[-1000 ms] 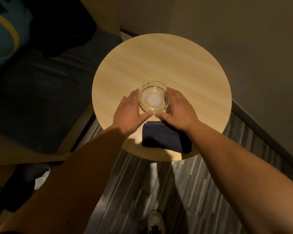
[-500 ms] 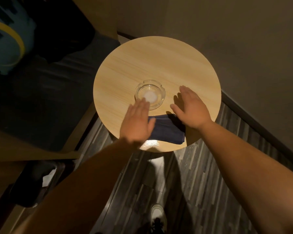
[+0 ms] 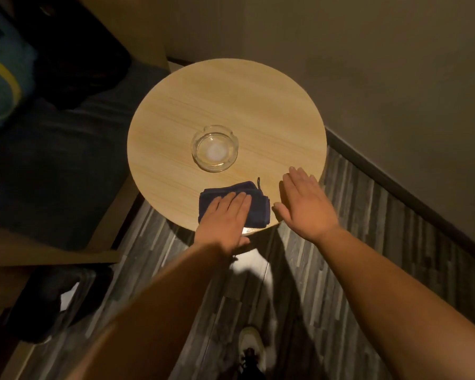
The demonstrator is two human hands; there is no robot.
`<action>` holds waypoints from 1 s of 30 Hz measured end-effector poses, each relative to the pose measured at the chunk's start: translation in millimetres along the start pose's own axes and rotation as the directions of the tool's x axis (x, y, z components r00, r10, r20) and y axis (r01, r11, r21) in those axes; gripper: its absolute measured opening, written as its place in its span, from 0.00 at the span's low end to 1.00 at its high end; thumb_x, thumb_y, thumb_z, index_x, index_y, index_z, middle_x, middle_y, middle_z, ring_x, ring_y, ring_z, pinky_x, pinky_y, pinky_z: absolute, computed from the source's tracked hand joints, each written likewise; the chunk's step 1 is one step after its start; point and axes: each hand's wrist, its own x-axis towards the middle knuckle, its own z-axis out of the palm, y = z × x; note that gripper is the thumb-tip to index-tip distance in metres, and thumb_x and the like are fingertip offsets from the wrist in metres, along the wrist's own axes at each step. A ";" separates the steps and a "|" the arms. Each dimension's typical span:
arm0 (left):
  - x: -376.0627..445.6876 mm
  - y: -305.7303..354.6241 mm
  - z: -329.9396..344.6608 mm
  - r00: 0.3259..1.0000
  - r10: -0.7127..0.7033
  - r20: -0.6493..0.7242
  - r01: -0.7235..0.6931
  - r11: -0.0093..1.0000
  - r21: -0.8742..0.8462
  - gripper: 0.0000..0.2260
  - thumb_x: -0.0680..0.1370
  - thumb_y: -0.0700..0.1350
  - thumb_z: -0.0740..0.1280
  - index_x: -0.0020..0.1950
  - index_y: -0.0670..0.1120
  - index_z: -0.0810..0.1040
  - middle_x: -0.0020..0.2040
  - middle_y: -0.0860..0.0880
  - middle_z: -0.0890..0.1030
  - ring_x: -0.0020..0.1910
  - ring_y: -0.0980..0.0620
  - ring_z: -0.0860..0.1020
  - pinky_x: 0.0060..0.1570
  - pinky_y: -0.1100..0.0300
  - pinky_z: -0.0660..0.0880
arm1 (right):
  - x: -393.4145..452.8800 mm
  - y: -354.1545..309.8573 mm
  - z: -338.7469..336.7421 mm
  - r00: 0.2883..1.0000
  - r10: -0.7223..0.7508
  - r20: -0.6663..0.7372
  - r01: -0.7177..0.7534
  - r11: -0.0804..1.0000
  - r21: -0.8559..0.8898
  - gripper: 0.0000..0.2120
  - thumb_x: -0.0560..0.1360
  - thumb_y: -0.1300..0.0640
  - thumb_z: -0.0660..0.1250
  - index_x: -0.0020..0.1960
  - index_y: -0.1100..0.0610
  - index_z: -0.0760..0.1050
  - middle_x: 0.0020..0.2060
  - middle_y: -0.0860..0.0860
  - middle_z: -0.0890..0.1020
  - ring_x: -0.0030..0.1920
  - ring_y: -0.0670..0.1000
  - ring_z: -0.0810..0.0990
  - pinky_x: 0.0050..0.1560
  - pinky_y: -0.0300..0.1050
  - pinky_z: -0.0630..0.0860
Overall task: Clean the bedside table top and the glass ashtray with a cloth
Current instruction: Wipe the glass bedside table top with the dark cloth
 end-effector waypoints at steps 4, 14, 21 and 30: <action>-12.3 -8.6 5.8 0.999 -0.041 -0.035 0.042 0.999 0.026 0.37 0.77 0.55 0.65 0.78 0.46 0.47 0.78 0.42 0.54 0.77 0.43 0.52 0.74 0.46 0.48 | -1.1 -0.1 -4.0 0.999 -0.039 -0.017 0.038 0.999 -0.033 0.32 0.79 0.42 0.54 0.76 0.60 0.55 0.76 0.59 0.57 0.76 0.58 0.52 0.74 0.50 0.42; -71.0 -8.4 27.1 0.990 -0.048 0.136 0.079 0.968 -0.237 0.27 0.81 0.42 0.58 0.79 0.45 0.52 0.79 0.44 0.53 0.77 0.46 0.53 0.75 0.55 0.47 | -6.5 -57.0 -9.6 0.990 -0.132 0.047 0.134 0.990 -0.044 0.32 0.79 0.43 0.54 0.76 0.61 0.55 0.76 0.60 0.56 0.76 0.59 0.52 0.75 0.54 0.45; -223.8 -41.2 39.6 0.885 -0.385 0.264 0.396 0.320 -0.861 0.15 0.72 0.49 0.59 0.56 0.55 0.78 0.52 0.50 0.82 0.52 0.48 0.80 0.56 0.48 0.76 | -12.9 -172.1 -31.5 0.944 -0.317 0.089 0.323 0.944 -0.063 0.32 0.79 0.41 0.53 0.76 0.60 0.55 0.76 0.60 0.57 0.76 0.60 0.53 0.73 0.52 0.42; -414.5 -114.8 43.8 0.633 -0.721 0.284 0.441 0.034 -0.897 0.18 0.77 0.36 0.62 0.62 0.55 0.73 0.53 0.58 0.79 0.51 0.66 0.76 0.54 0.77 0.66 | -35.6 -406.0 -30.6 0.788 -0.605 0.113 0.615 0.782 -0.104 0.35 0.79 0.37 0.47 0.78 0.57 0.46 0.78 0.56 0.49 0.77 0.54 0.44 0.74 0.51 0.39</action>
